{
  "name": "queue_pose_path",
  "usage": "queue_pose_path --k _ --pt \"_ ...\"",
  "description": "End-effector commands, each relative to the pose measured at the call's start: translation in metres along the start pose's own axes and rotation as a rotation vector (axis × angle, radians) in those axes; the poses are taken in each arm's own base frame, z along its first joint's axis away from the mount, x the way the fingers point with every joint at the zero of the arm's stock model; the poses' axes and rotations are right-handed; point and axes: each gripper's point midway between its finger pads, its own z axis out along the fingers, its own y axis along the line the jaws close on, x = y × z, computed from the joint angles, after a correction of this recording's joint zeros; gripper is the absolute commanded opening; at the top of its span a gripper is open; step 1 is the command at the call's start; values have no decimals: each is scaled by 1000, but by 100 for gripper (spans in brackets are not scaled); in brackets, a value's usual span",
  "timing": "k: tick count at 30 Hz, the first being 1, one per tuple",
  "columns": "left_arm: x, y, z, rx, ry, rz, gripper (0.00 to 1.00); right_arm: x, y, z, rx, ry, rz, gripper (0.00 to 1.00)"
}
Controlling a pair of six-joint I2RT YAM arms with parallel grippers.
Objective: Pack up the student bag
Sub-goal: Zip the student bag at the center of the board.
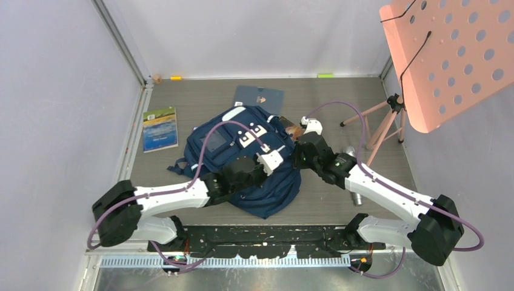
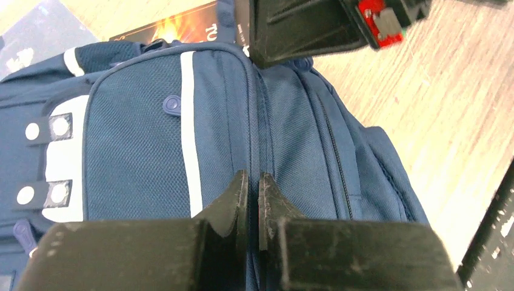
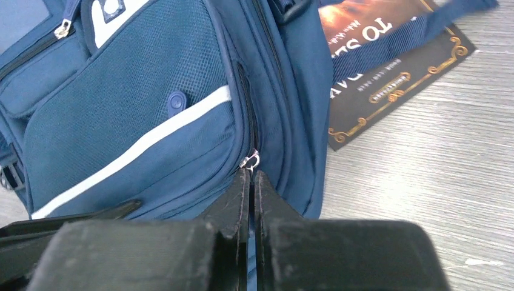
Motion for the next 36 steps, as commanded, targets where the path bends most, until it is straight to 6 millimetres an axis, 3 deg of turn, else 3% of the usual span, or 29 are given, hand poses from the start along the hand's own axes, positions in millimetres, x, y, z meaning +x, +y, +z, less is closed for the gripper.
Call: queue_pose_path --k 1,8,13,20,24,26,27,29,31,33,36 --pt "14 12 -38 -41 46 -43 0 -15 -34 -4 140 -4 -73 0" --pt "17 3 -78 34 68 -86 0 -24 -21 -3 47 29 -114 0" --pt "4 -5 -102 93 66 -131 0 -26 -15 15 3 64 -114 0" --pt "-12 1 -124 87 69 -148 0 -50 0 42 -53 34 -95 0" --pt "-14 11 -135 46 94 -148 0 -64 13 40 -90 20 -80 5" --pt "-14 16 -142 22 106 -146 0 -72 14 35 -87 1 -66 23" --pt "-16 20 -145 6 103 -146 0 -73 12 32 -80 0 -62 41" --pt "-19 27 -152 -29 100 -147 0 -78 9 26 -62 -19 -47 61" --pt "-25 36 -160 -71 79 -157 0 -81 2 21 -36 -36 -23 76" --pt "-33 48 -169 -134 43 -175 0 -83 -7 19 -9 -46 14 86" --pt "-50 68 -189 -227 -34 -204 0 -76 -16 21 0 -25 59 91"
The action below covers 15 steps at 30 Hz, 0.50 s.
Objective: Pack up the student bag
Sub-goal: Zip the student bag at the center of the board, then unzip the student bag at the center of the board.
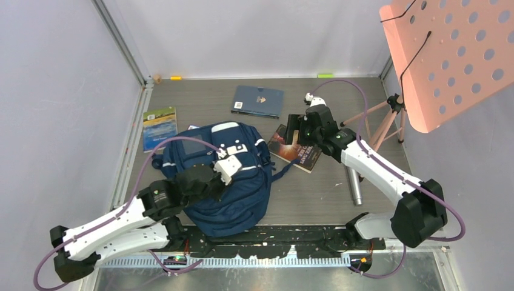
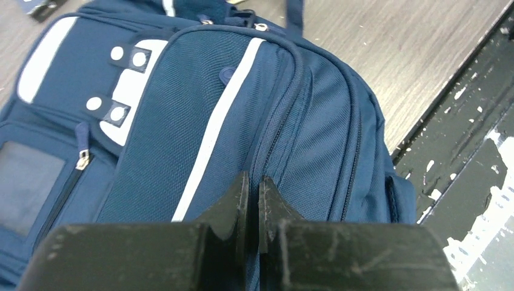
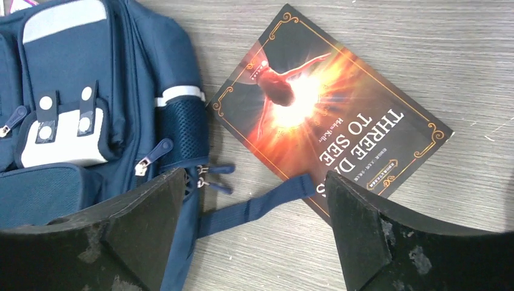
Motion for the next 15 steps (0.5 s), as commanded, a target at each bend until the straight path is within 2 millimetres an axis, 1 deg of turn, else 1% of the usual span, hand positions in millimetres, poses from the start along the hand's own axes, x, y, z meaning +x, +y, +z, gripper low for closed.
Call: queue_pose_path --k 1,2,3,4,5,6,7,9,10,11,12,13,15 --pt "-70 46 -52 -215 -261 -115 0 -17 -9 -11 23 -74 58 92" --pt "-75 52 -60 -242 -283 -126 0 -11 -5 -9 -10 -61 52 92" --pt "-81 57 -69 -266 -303 -136 0 -10 -1 -10 -35 -63 48 92" --pt "-87 62 -78 -287 -320 -142 0 -3 7 -10 -92 -48 41 92" --pt "-91 68 -87 -309 -332 -146 0 -3 13 -14 -133 -54 37 92" --pt "-96 73 -96 -330 -343 -145 0 5 23 -15 -208 -41 21 93" --pt "-101 77 -104 -347 -351 -140 0 5 31 -20 -260 -43 11 93" --pt "-110 85 -121 -378 -362 -123 0 23 56 -31 -443 20 -34 93" --pt "-115 89 -130 -392 -372 -113 0 25 63 -34 -487 25 -42 93" --pt "-121 93 -138 -406 -384 -110 0 32 71 -39 -546 53 -50 92" --pt "-125 96 -147 -422 -391 -92 0 32 76 -41 -576 49 -57 91" --pt "-130 100 -155 -438 -401 -81 0 37 79 -43 -605 59 -64 91" --pt "-138 106 -169 -456 -422 -64 0 36 88 -47 -641 28 -90 88"
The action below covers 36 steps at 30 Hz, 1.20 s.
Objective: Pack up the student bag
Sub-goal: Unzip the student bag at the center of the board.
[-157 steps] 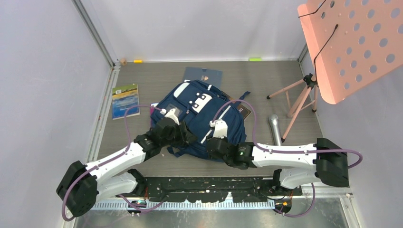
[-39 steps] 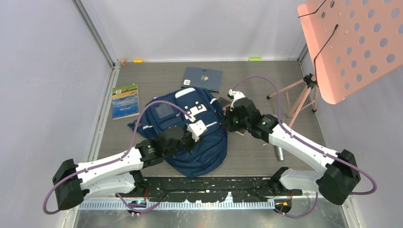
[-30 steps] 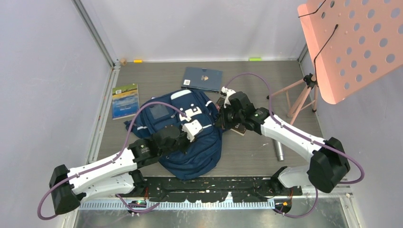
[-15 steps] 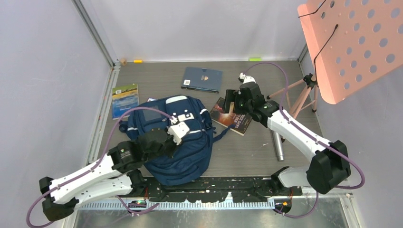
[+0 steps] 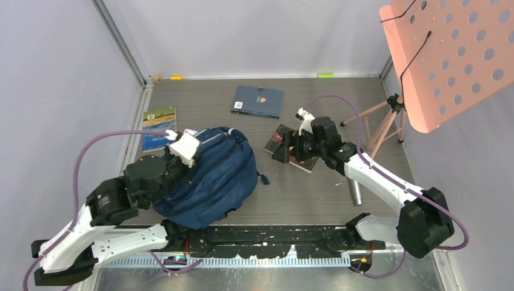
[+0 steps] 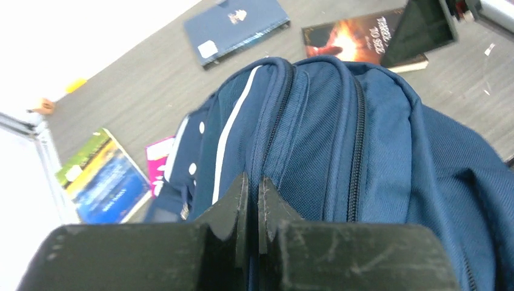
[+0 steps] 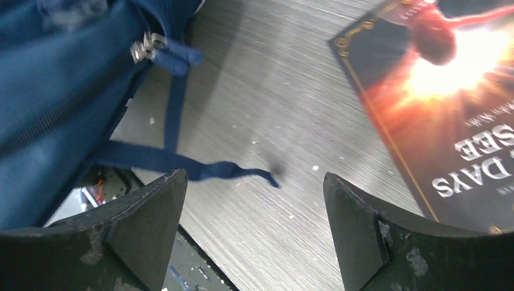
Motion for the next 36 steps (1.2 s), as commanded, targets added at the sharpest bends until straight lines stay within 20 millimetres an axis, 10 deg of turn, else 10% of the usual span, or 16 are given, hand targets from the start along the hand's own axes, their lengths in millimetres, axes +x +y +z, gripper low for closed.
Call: queue_pose_path --k 1,10,18,36 --pt "-77 53 -43 -167 -235 -49 0 -14 56 -11 -257 -81 -130 87" --pt "-96 61 -66 -136 -298 -20 0 -38 96 15 -341 -312 -313 78" --pt "-98 57 -84 -65 -349 -4 0 -61 92 54 -298 -334 -391 72" --pt "-97 47 -71 -39 -300 26 0 -28 146 81 -529 -269 -573 73"
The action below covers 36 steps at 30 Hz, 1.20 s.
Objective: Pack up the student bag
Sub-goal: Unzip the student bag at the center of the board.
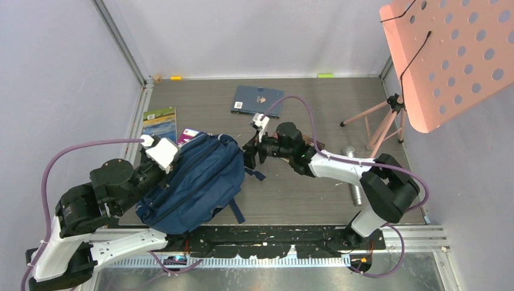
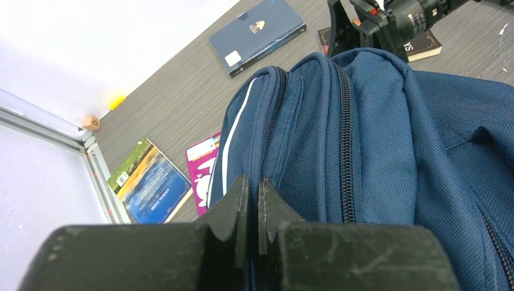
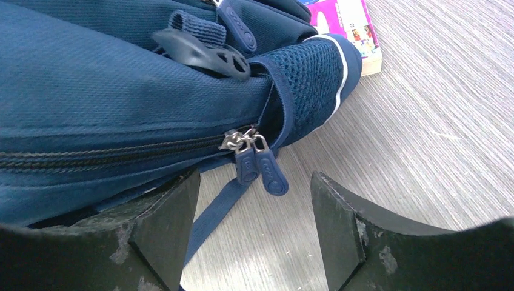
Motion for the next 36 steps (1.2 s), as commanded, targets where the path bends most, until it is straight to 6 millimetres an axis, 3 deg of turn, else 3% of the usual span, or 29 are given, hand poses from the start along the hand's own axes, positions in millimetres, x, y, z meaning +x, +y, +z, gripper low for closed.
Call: queue_pose_path --k 1,3,4,6,7,10,15,16,17,18,19,20,24,27,28,31,36 --pt "-70 22 -17 -49 -258 -104 0 -29 7 15 -56 -74 -109 74" --pt "-72 22 -17 -46 -265 -107 0 -26 3 23 -52 -71 -117 72" --pt "-73 21 -16 -44 -268 -107 0 -29 1 25 -45 -80 -124 67" --pt "-76 21 -13 -46 -275 -109 0 -30 -6 28 -13 -101 -126 48" --pt "-78 19 -9 -47 -273 -105 0 -37 -9 27 14 -128 -132 33" --pt "-80 15 10 -71 -244 -77 0 -46 -15 15 86 -158 -124 4" --pt "-89 1 61 -110 -195 17 0 -67 -21 -27 241 -192 -155 1" --pt "-93 -3 70 -106 -194 31 0 -58 -23 -35 265 -164 -149 1" --pt "-97 -7 78 -98 -195 36 0 -71 -21 -49 301 -195 -168 1" --pt "-101 -9 85 -89 -198 39 0 -64 -23 -56 322 -167 -164 1" --pt "-105 -9 91 -84 -201 39 0 -78 -18 -69 341 -200 -185 1" --pt "-107 -5 97 -88 -200 33 0 -73 -18 -76 356 -177 -185 1" --pt "-119 24 115 -104 -223 -35 0 -90 -2 -111 376 -179 -211 1" --pt "-124 54 124 -171 -206 -49 0 -100 13 -121 348 -161 -210 1" --pt "-125 64 125 -199 -199 -51 0 -92 17 -125 336 -118 -198 1" --pt "-128 91 126 -242 -195 -65 0 -99 38 -132 287 -102 -197 1" --pt "-126 110 131 -179 -215 -84 0 -103 55 -143 265 -102 -190 1"
